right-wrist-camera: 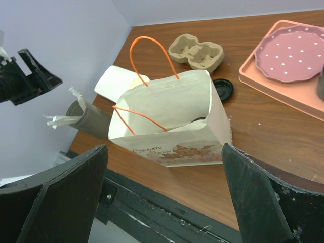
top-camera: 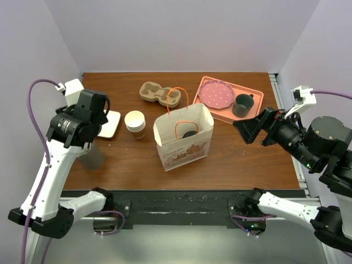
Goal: Pack the takeout coffee
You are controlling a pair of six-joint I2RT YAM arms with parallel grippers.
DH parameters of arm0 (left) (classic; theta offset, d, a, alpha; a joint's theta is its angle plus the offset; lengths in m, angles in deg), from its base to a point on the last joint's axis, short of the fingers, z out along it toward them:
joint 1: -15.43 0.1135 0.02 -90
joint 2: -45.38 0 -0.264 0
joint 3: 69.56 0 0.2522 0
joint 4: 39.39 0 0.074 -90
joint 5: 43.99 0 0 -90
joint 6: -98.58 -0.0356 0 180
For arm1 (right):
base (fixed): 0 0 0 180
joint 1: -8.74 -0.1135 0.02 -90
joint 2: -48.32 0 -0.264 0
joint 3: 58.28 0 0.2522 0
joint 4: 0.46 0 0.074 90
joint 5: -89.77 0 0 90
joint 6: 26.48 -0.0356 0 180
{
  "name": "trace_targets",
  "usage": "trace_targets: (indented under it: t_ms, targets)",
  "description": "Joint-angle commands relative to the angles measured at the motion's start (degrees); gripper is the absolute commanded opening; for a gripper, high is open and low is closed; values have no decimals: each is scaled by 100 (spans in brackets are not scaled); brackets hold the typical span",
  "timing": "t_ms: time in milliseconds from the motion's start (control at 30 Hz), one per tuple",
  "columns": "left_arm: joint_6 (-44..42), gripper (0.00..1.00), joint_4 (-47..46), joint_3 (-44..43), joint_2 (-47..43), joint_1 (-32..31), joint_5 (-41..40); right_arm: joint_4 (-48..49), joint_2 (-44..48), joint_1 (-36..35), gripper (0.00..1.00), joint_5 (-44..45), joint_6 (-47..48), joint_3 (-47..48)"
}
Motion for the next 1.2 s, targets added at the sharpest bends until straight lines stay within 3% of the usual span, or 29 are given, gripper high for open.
trace_targets:
  t_ms: [0,200,367,633,1167]
  targets:
    - [-184,81,52,285,83,632,3,-315,-133,-2,99,380,-174,86]
    - [-395,78,-176,734,74,1352,301,-253,-194,-2,99,213,134,-214]
    - [-1413,69,-1397,1190,-172,1441,1285,-16,-299,-2,97,116,274,-329]
    - [-1318,60,-1521,1411,48,1477,777,19,-660,-2,97,-253,424,-83]
    - [-1450,47,-1961,1534,478,1573,504,-156,-423,-11,98,-297,433,-91]
